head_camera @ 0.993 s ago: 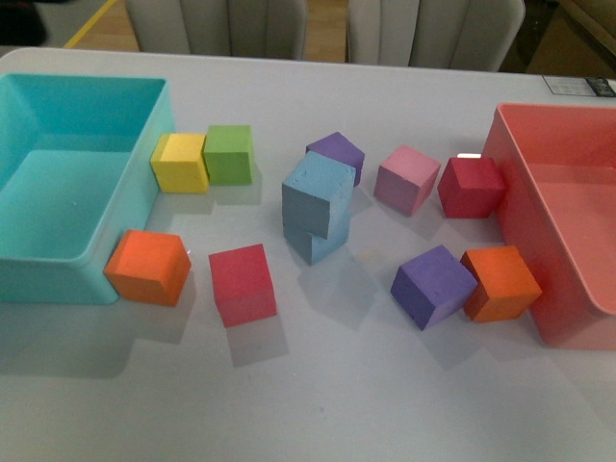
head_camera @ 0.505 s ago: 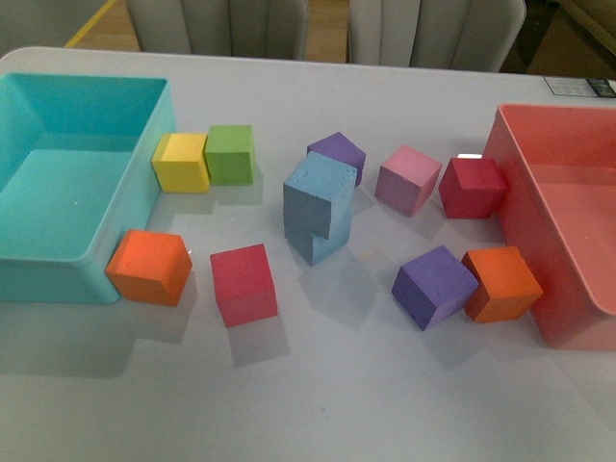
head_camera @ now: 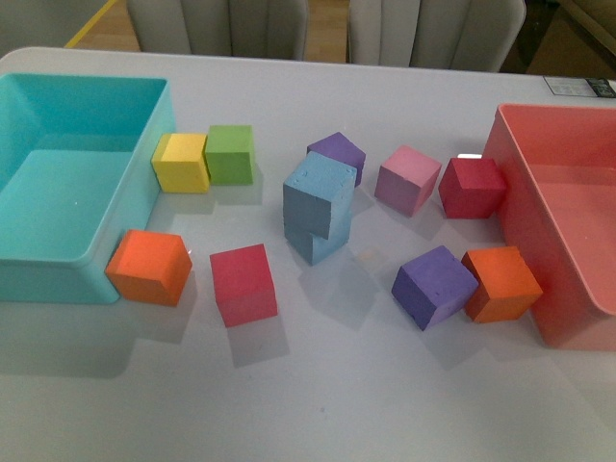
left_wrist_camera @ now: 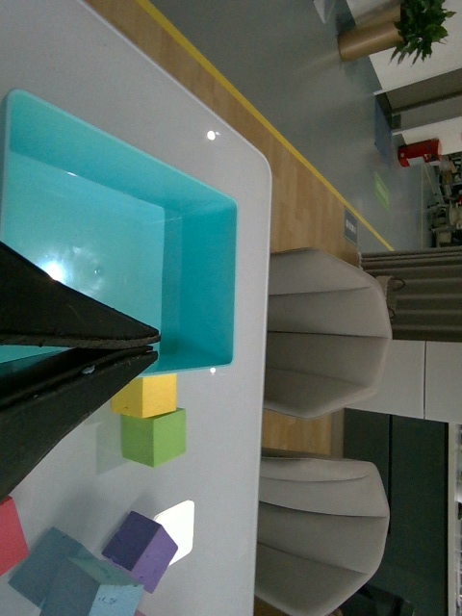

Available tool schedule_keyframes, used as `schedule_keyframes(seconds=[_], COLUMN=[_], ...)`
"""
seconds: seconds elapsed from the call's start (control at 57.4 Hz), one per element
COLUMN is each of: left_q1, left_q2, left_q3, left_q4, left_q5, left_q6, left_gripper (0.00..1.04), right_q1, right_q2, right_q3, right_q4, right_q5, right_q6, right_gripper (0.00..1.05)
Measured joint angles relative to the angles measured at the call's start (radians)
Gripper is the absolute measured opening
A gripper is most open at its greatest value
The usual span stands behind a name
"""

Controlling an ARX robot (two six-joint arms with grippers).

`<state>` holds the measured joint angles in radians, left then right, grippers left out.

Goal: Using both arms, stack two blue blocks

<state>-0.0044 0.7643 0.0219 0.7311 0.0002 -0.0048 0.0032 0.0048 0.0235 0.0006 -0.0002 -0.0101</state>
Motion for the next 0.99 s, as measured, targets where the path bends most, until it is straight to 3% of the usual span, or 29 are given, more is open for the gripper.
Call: schedule_keyframes(seconds=[0.54, 0.993], left_q1=[0.0, 0.0], left_q2=[-0.353, -0.539], left_q3=[-0.008, -0.008], left_q4=[-0.322, -0.504], left_q5=[0.0, 0.0], left_q6=[0.0, 0.0], left_gripper=[0.02, 0.02], right_q1=[0.0, 0.0], right_q2=[0.0, 0.0], right_q3=[0.0, 0.0], right_q4=[0.0, 0.0], right_q5=[0.0, 0.0], right_q6=[0.0, 0.0], right_gripper=[0.96, 0.96])
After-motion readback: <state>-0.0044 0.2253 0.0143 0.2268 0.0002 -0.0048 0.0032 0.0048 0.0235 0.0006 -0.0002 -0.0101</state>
